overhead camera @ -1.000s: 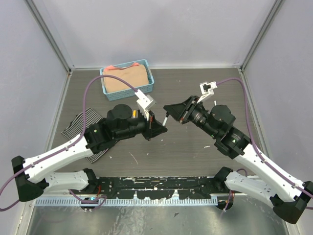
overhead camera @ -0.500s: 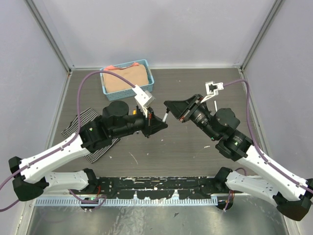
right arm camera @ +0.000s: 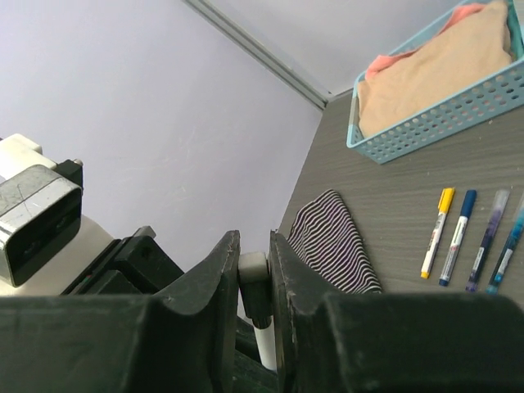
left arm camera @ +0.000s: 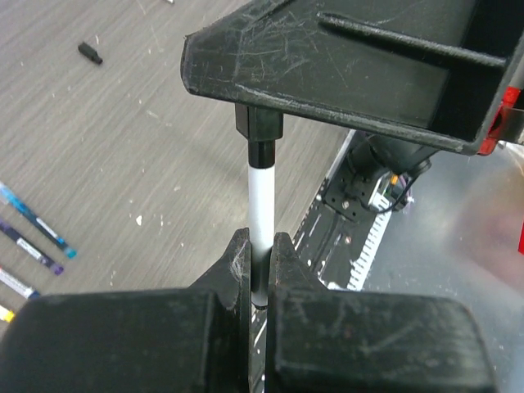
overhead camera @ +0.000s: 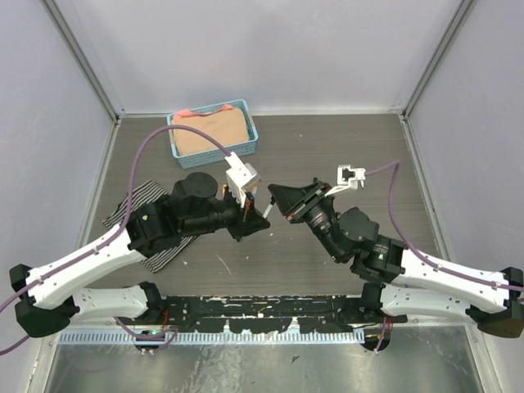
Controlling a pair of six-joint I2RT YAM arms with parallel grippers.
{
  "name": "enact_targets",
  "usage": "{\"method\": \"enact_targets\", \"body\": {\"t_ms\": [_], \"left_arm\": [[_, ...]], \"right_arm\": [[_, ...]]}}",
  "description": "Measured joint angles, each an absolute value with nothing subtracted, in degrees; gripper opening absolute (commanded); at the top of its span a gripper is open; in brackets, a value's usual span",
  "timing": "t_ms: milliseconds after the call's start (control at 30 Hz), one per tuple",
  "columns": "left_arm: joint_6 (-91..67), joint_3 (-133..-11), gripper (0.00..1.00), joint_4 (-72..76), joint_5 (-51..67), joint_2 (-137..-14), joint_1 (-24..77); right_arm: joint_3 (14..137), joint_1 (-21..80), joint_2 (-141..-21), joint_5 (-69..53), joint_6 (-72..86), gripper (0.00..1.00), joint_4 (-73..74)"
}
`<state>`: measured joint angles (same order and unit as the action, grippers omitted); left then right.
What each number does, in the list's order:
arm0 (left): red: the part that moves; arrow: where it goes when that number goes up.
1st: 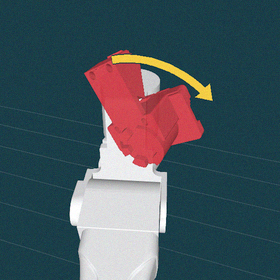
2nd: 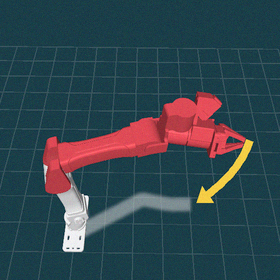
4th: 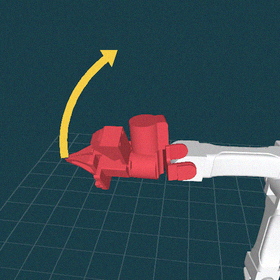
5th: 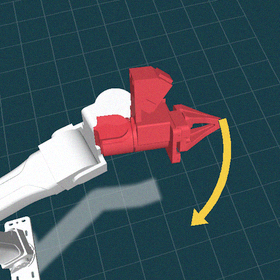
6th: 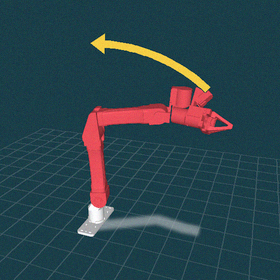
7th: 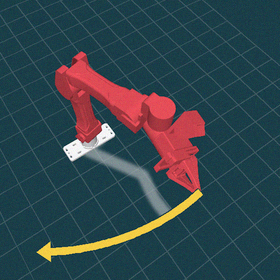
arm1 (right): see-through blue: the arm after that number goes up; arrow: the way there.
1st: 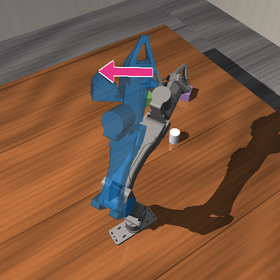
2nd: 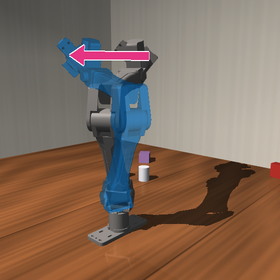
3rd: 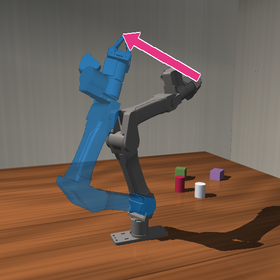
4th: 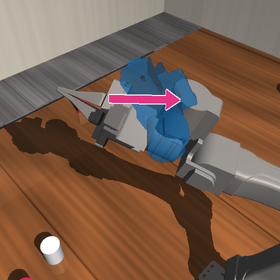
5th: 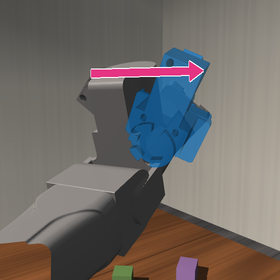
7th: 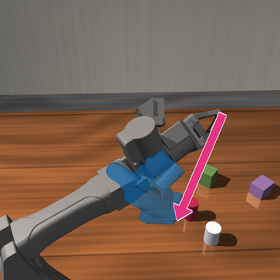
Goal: Insert the pens into the pen caps
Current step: Press the pen cap onto the pen.
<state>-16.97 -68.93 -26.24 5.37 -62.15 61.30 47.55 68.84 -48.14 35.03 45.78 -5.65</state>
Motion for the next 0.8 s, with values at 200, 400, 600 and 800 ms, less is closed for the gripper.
{"method": "enact_targets", "body": {"t_ms": [200,400,600,800], "left_arm": [[-17.1,-69.0,0.00,-35.0,6.3,-61.2,61.7],[-17.2,-71.6,0.00,-49.1,7.5,-61.1,62.0],[-17.2,-72.4,0.00,-50.1,7.7,-61.6,62.1],[-17.8,-72.3,0.00,-44.1,9.5,-61.5,62.0]], "right_arm": [[46.9,79.4,-52.0,50.8,50.8,0.00,-4.7],[46.7,87.1,-57.9,59.9,58.4,0.00,-0.4],[47.2,88.0,-58.4,62.2,61.8,0.00,1.7],[49.6,88.0,-56.2,64.7,60.5,0.00,3.9]]}}
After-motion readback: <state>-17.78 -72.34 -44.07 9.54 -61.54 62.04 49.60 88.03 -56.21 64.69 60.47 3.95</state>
